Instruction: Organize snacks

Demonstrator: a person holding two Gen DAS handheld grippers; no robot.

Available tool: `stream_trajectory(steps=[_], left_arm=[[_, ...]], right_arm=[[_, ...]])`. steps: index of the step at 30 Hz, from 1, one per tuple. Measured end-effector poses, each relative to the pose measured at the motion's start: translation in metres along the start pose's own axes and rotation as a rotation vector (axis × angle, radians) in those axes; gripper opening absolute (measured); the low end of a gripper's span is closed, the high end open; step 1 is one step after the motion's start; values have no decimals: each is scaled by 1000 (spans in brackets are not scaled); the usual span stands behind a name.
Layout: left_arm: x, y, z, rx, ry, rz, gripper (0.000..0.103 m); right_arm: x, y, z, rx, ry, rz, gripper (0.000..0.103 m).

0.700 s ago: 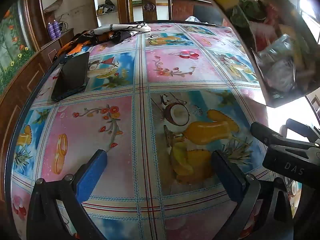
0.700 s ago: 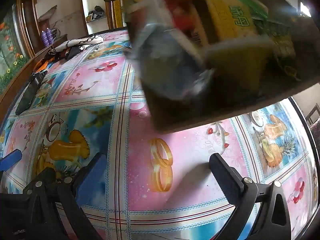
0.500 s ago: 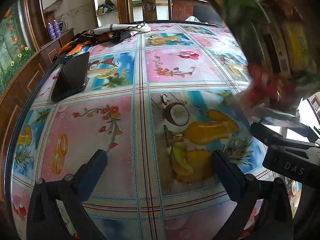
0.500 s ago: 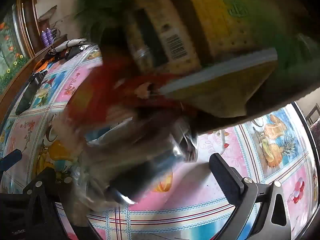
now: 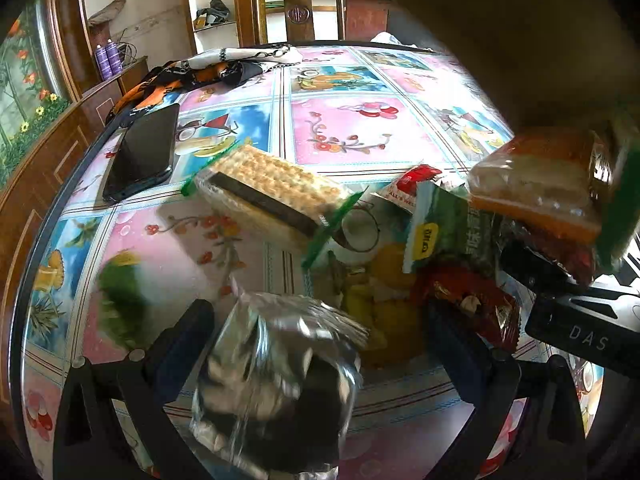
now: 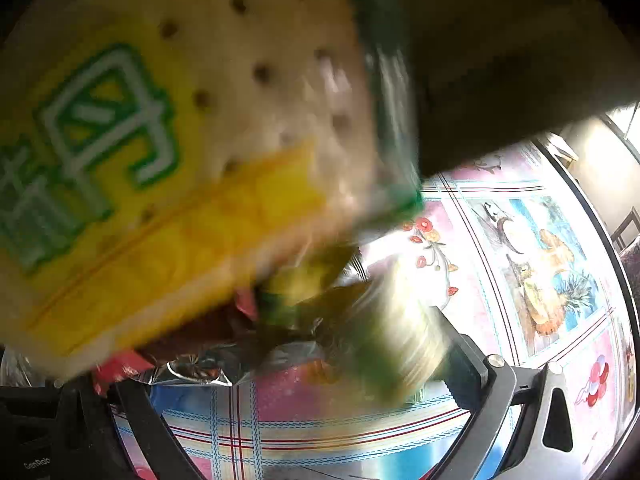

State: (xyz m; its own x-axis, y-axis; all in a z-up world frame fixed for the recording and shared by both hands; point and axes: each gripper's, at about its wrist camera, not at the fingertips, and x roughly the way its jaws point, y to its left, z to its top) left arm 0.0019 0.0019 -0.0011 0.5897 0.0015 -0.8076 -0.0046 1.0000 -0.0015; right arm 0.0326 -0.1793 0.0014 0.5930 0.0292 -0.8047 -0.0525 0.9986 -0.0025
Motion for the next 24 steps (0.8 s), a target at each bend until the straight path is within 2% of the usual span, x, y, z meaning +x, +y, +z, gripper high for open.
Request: stream_trajectory(steps=[24], left_arm=[[-1, 0, 0, 0, -8, 1, 103]], right_arm=[[2, 2, 0, 0, 0, 1, 103]])
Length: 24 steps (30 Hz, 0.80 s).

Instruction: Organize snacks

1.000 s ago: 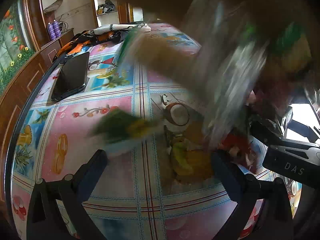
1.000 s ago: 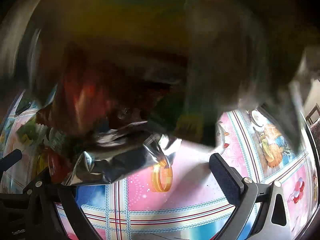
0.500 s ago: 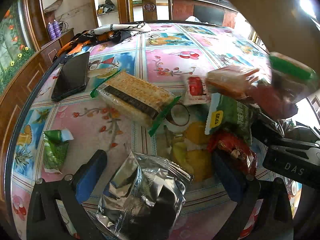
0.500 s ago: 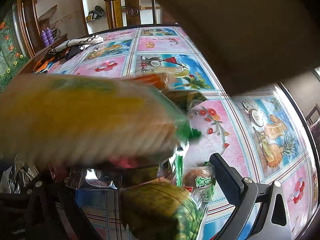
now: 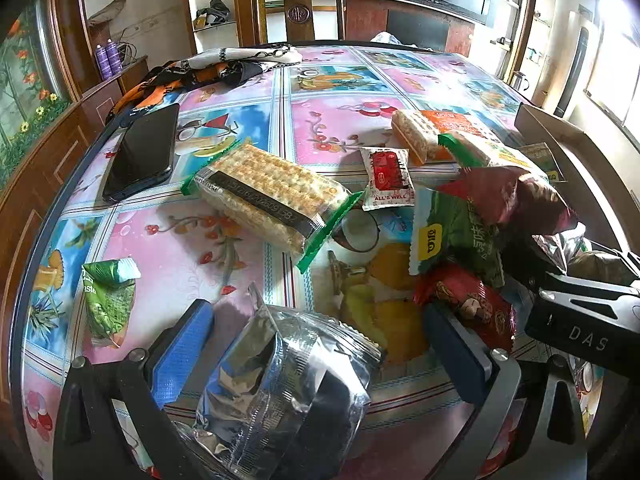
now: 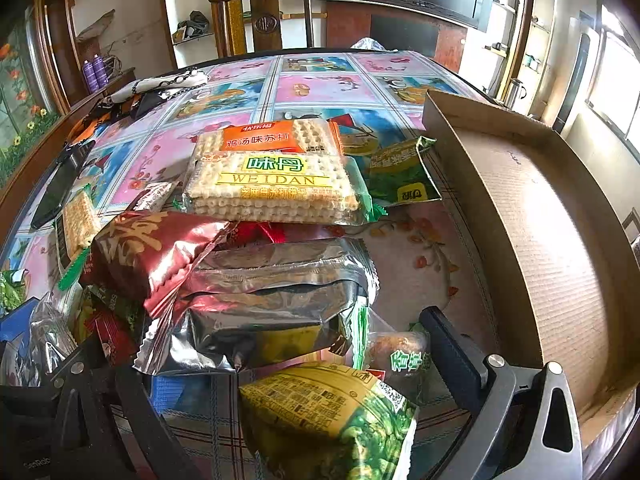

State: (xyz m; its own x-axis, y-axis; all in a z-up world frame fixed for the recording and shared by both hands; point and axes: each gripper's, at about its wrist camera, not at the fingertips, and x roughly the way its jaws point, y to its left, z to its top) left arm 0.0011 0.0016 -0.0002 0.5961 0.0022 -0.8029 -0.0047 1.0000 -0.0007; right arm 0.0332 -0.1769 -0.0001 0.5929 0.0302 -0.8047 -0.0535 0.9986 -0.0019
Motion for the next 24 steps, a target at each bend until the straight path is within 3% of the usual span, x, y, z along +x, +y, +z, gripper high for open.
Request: stream_trajectory(steps=[24], left_arm=[[0, 0, 0, -2, 9, -2, 103]], right_arm=[[-2, 0, -2, -23, 18, 19, 103]])
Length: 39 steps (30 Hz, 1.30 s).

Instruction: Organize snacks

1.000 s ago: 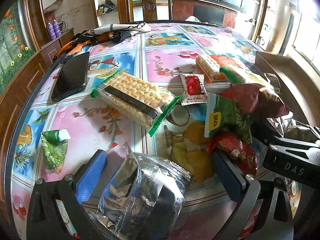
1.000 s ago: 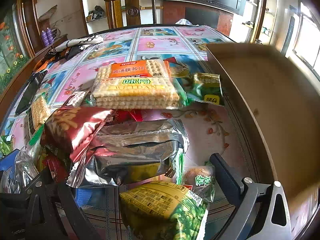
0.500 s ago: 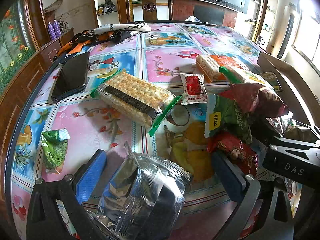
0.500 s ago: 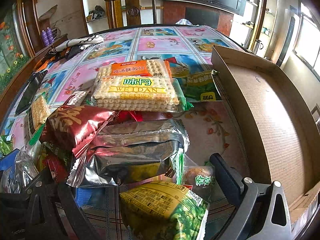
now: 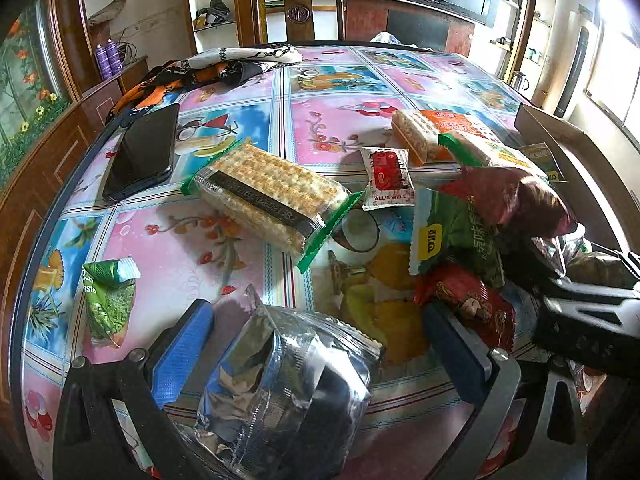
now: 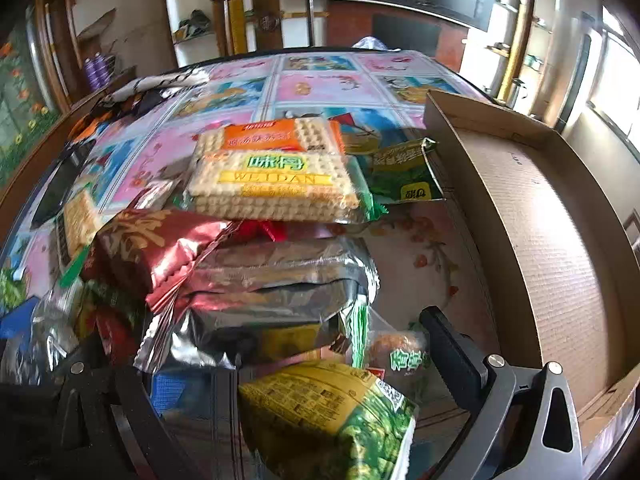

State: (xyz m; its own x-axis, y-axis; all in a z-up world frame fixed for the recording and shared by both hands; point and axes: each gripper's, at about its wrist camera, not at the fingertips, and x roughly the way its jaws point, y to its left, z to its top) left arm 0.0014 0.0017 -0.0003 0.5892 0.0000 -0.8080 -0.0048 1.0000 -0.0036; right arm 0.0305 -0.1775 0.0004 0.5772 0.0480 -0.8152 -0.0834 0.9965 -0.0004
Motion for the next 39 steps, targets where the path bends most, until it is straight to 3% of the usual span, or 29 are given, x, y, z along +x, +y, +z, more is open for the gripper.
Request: stream_trajectory(steps=[6, 11, 15, 20, 25, 29, 31, 33, 35, 39], left_arm=[[0, -1, -1, 8, 4, -5, 103], [-8, -1, -9, 21, 51, -30, 103], [-20, 0, -13, 32, 110, -97, 103], [-53, 19, -11, 26, 48, -113, 103], [-70, 68, -3, -104, 60, -130, 89], [-62, 114, 9, -194, 104, -98, 88], [-51, 127, 12, -208, 153, -112, 82], [-37, 129, 16, -191, 189, -104, 71], [-21, 128, 17, -172, 229, -111, 67], [-11, 128, 19, -154, 223, -95, 56]], right_arm=[[-1, -2, 2, -93, 135, 66, 103], [-13, -9, -8, -90, 184, 123, 99], [-35, -9, -12, -132, 189, 152, 98], [-66, -14, -12, -140, 126, 176, 89], [-78, -24, -7, -76, 125, 240, 67], [-83, -29, -5, -42, 125, 276, 67], [-85, -27, -6, -41, 128, 285, 67], [-85, -24, -6, -46, 138, 294, 67], [-87, -18, -7, -60, 143, 312, 67], [-93, -7, -6, -91, 135, 326, 67]])
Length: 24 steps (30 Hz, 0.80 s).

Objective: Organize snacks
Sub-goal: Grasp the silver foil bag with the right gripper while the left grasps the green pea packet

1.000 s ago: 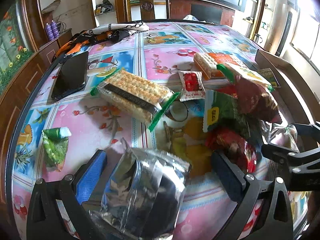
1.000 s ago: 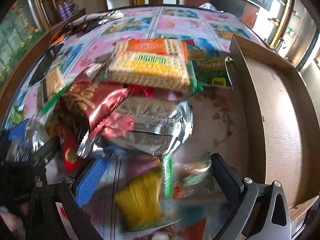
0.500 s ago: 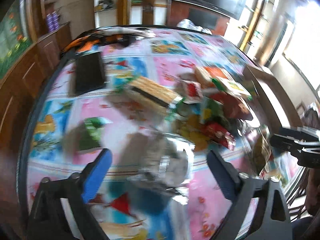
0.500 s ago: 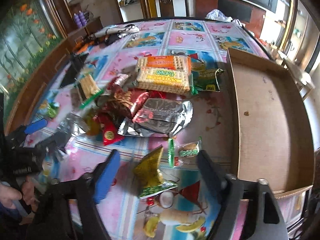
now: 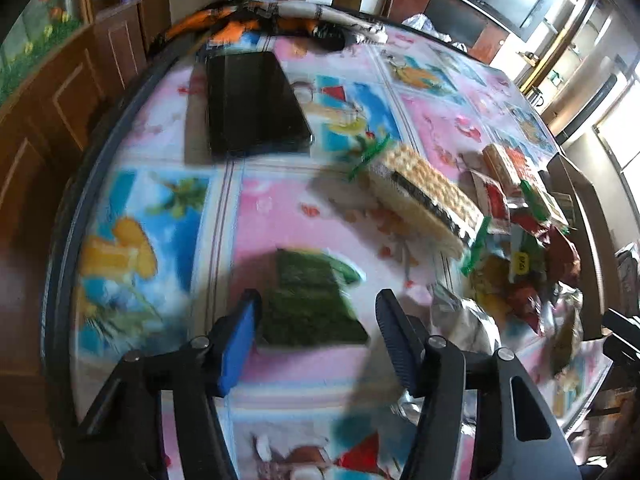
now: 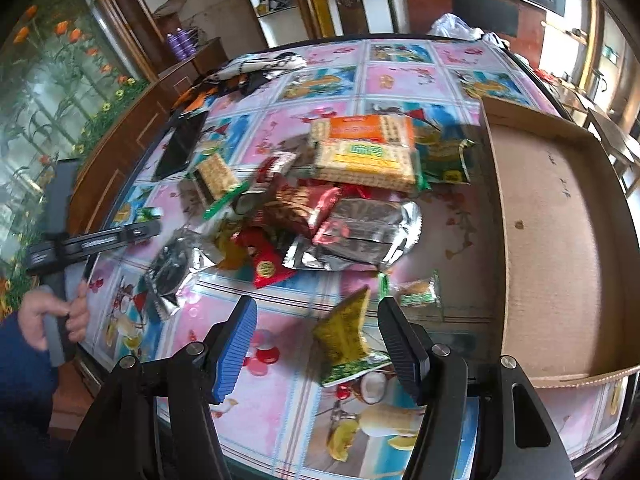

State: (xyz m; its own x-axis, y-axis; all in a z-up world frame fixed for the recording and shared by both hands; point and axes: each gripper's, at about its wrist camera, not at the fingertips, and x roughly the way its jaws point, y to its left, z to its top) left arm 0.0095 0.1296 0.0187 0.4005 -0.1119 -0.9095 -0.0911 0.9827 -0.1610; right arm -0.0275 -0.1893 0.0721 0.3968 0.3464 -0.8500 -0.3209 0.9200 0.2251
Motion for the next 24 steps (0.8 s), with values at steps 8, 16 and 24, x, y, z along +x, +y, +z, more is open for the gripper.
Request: stream_trajectory(steps=[8, 16, 24], left_arm=[[3, -2, 7, 38, -34, 23, 42], [-15, 15, -24, -19, -59, 0, 37], [-37, 34, -43, -75, -97, 8, 37]], right_arm=[[14, 32, 11, -55, 52, 73, 67], [55, 71, 36, -7, 187, 207, 68], [105, 83, 50, 267, 354, 260, 79]])
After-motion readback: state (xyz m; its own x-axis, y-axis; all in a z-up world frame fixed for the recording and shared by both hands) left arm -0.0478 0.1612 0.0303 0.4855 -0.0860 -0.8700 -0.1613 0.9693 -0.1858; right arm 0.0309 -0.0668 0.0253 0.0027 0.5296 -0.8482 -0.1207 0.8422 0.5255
